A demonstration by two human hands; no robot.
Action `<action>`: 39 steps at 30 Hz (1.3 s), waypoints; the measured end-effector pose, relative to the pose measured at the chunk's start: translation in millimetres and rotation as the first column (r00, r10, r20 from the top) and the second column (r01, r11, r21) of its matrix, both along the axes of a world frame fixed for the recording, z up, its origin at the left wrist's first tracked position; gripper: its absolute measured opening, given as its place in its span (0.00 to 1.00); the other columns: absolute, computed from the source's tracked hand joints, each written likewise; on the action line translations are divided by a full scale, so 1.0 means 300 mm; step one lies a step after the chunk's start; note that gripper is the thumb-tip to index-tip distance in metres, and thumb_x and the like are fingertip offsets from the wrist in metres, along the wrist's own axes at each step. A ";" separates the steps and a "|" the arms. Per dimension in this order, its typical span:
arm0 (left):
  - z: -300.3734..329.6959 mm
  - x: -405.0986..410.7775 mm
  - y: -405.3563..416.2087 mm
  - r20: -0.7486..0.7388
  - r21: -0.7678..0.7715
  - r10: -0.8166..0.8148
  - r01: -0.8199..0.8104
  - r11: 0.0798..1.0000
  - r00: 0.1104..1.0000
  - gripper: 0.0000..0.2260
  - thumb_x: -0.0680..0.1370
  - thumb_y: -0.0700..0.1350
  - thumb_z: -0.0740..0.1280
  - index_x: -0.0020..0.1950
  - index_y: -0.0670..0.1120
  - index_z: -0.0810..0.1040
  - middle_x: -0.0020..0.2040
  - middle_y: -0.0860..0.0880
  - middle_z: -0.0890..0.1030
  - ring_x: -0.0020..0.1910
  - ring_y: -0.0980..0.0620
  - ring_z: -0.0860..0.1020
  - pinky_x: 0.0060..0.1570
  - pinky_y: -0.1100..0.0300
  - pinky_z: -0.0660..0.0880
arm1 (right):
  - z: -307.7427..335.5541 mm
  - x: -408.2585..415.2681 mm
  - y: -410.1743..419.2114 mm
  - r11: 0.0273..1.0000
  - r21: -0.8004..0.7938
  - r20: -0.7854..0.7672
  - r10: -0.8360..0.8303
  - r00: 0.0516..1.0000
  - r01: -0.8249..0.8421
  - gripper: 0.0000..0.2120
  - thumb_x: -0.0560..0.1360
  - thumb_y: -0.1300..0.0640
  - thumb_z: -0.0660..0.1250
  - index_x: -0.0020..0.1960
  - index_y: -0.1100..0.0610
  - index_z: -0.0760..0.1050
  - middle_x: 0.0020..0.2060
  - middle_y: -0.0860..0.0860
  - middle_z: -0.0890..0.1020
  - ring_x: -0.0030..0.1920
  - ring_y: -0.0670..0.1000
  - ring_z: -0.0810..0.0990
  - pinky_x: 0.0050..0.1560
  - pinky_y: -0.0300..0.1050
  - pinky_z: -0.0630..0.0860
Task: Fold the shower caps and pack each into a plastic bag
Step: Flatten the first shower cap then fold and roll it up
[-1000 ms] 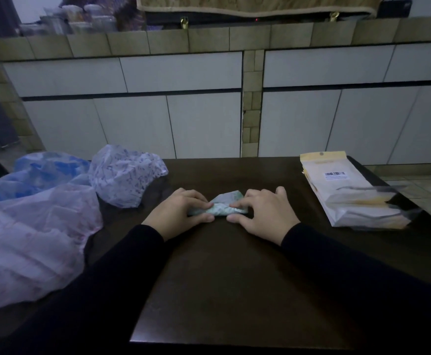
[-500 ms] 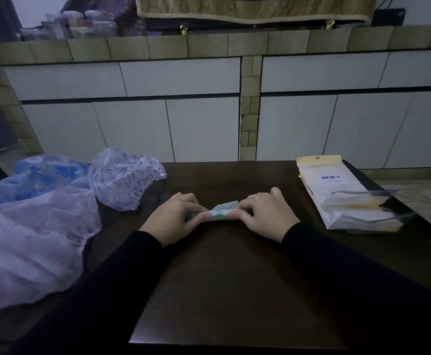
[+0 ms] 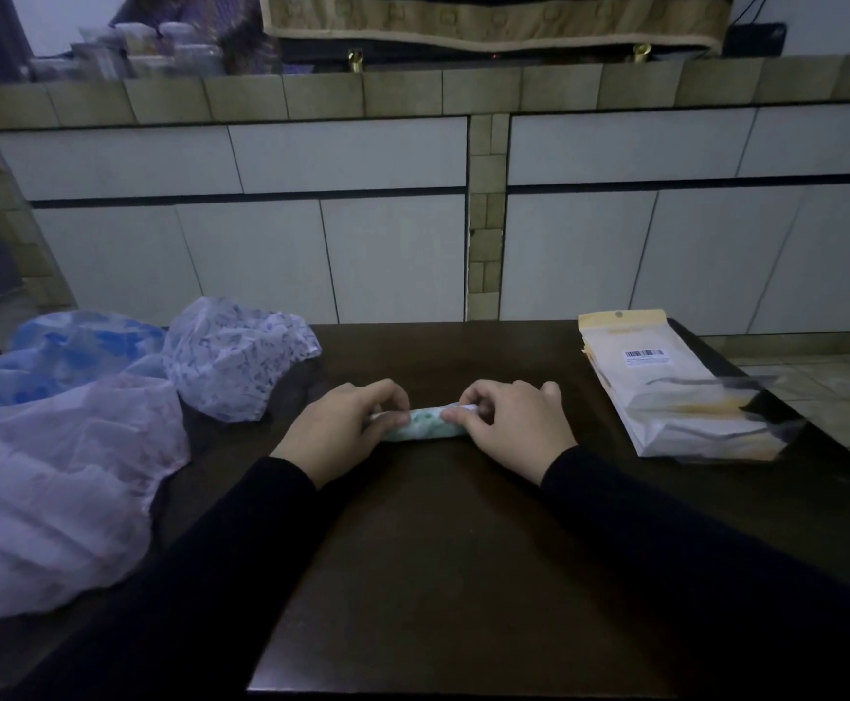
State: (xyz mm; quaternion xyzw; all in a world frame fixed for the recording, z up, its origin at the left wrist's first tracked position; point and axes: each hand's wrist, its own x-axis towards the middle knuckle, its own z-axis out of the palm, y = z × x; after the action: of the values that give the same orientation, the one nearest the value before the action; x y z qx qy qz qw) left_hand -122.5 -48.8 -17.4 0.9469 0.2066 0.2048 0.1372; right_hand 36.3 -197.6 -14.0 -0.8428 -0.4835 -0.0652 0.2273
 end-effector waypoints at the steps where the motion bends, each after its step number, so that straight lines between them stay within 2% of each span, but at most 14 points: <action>1: -0.001 0.000 0.001 0.004 -0.008 0.011 -0.011 1.000 1.000 0.03 0.78 0.56 0.64 0.50 0.62 0.74 0.43 0.56 0.74 0.47 0.60 0.73 0.47 0.59 0.72 | -0.001 -0.002 0.001 1.000 -0.004 0.022 -0.010 1.000 0.010 0.17 0.76 0.34 0.57 0.54 0.44 0.75 0.43 0.43 0.79 0.49 0.46 0.74 0.57 0.49 0.61; 5: 0.004 0.003 0.003 0.026 -0.040 0.039 -0.038 0.998 0.999 0.04 0.77 0.57 0.65 0.50 0.62 0.77 0.43 0.58 0.72 0.46 0.61 0.72 0.49 0.60 0.72 | -0.010 -0.007 0.007 0.999 0.009 0.098 -0.034 0.995 0.033 0.18 0.77 0.34 0.55 0.55 0.44 0.75 0.44 0.44 0.80 0.51 0.47 0.73 0.56 0.50 0.62; 8: 0.008 0.011 0.004 0.038 -0.009 0.027 -0.026 1.000 0.999 0.05 0.78 0.55 0.66 0.50 0.58 0.80 0.43 0.61 0.72 0.49 0.60 0.71 0.50 0.59 0.71 | -0.016 -0.009 0.018 0.999 0.011 0.135 -0.051 0.990 0.050 0.19 0.78 0.35 0.54 0.55 0.44 0.76 0.46 0.44 0.79 0.52 0.47 0.73 0.55 0.51 0.62; 12: -0.003 0.025 0.003 0.115 0.183 -0.010 -0.011 0.983 0.993 0.06 0.77 0.51 0.69 0.52 0.54 0.82 0.50 0.55 0.74 0.49 0.55 0.71 0.48 0.58 0.72 | -0.018 0.011 0.030 0.997 -0.004 0.225 -0.071 0.972 0.073 0.20 0.77 0.34 0.54 0.56 0.44 0.77 0.54 0.45 0.75 0.56 0.48 0.70 0.57 0.51 0.62; 16: -0.019 0.035 -0.011 0.120 0.326 -0.158 0.112 0.939 0.980 0.08 0.77 0.42 0.67 0.53 0.52 0.82 0.50 0.52 0.78 0.46 0.51 0.75 0.46 0.54 0.73 | -0.022 0.012 0.038 0.997 0.080 0.239 -0.007 0.971 -0.013 0.15 0.77 0.37 0.58 0.57 0.43 0.75 0.54 0.43 0.75 0.55 0.47 0.72 0.56 0.49 0.63; 18: -0.031 0.034 -0.008 0.120 0.283 -0.155 0.116 0.952 0.981 0.08 0.77 0.43 0.66 0.53 0.53 0.82 0.50 0.54 0.78 0.46 0.53 0.75 0.48 0.52 0.75 | -0.023 0.012 0.036 0.996 0.061 0.262 0.041 0.964 -0.059 0.12 0.79 0.41 0.57 0.56 0.42 0.76 0.54 0.41 0.77 0.54 0.46 0.72 0.56 0.50 0.62; 20: -0.033 0.030 -0.003 0.111 0.192 -0.114 0.092 0.977 0.987 0.09 0.76 0.50 0.68 0.55 0.55 0.82 0.51 0.57 0.77 0.48 0.56 0.75 0.50 0.54 0.76 | -0.020 0.024 0.032 0.997 -0.005 0.224 0.077 0.972 -0.078 0.14 0.80 0.41 0.56 0.59 0.42 0.77 0.57 0.41 0.77 0.55 0.47 0.72 0.57 0.50 0.61; 22: -0.024 0.034 -0.005 0.092 0.104 -0.078 0.068 0.992 0.993 0.14 0.73 0.57 0.70 0.57 0.56 0.82 0.50 0.59 0.76 0.50 0.59 0.75 0.52 0.58 0.75 | -0.020 0.042 0.026 0.991 -0.079 0.149 0.117 0.982 -0.106 0.19 0.77 0.37 0.58 0.63 0.41 0.75 0.60 0.41 0.76 0.59 0.47 0.72 0.59 0.51 0.61; 25: -0.007 0.048 -0.017 0.076 0.007 -0.024 0.024 1.000 0.997 0.17 0.70 0.57 0.74 0.56 0.55 0.82 0.48 0.59 0.75 0.49 0.60 0.74 0.49 0.65 0.71 | -0.015 0.060 0.019 0.981 -0.134 0.059 0.148 0.987 -0.139 0.23 0.73 0.33 0.62 0.64 0.40 0.73 0.62 0.40 0.75 0.62 0.46 0.71 0.62 0.51 0.60; 27: -0.002 0.050 -0.023 0.072 0.014 0.002 -0.003 1.000 0.997 0.14 0.71 0.56 0.74 0.55 0.55 0.83 0.47 0.59 0.75 0.48 0.60 0.74 0.46 0.66 0.70 | -0.008 0.065 0.019 0.982 -0.101 0.024 0.165 0.986 -0.162 0.19 0.74 0.36 0.64 0.62 0.40 0.75 0.60 0.41 0.78 0.62 0.46 0.71 0.62 0.50 0.61; 30: -0.008 0.038 -0.027 0.066 0.072 -0.032 0.027 0.997 0.997 0.12 0.74 0.57 0.70 0.54 0.56 0.82 0.46 0.59 0.76 0.45 0.60 0.75 0.44 0.65 0.71 | -0.003 0.056 0.019 0.975 -0.111 0.084 0.202 0.976 -0.192 0.17 0.77 0.39 0.60 0.62 0.42 0.76 0.56 0.43 0.80 0.58 0.45 0.72 0.60 0.48 0.61; 34: -0.004 0.024 -0.026 0.026 0.103 -0.049 0.046 0.994 0.998 0.13 0.76 0.58 0.67 0.57 0.55 0.81 0.50 0.57 0.78 0.47 0.58 0.77 0.48 0.60 0.75 | 0.012 0.058 0.006 0.958 -0.162 0.069 0.251 0.965 -0.238 0.19 0.77 0.39 0.60 0.65 0.44 0.74 0.56 0.43 0.80 0.58 0.45 0.71 0.61 0.47 0.59; 39: 0.017 0.030 -0.032 -0.067 0.156 -0.033 0.044 0.987 0.997 0.17 0.74 0.60 0.69 0.60 0.57 0.80 0.54 0.57 0.79 0.52 0.58 0.76 0.47 0.65 0.68 | 0.025 0.052 -0.006 0.954 -0.180 0.152 0.268 0.951 -0.240 0.18 0.76 0.39 0.62 0.63 0.43 0.75 0.53 0.43 0.79 0.56 0.45 0.71 0.59 0.46 0.59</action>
State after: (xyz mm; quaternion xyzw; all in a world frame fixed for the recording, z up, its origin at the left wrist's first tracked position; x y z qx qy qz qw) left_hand -113.5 -58.5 -12.3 0.9646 0.1757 0.1873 0.0594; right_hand 51.8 -199.3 -6.4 -0.7799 -0.6099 -0.0699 0.1223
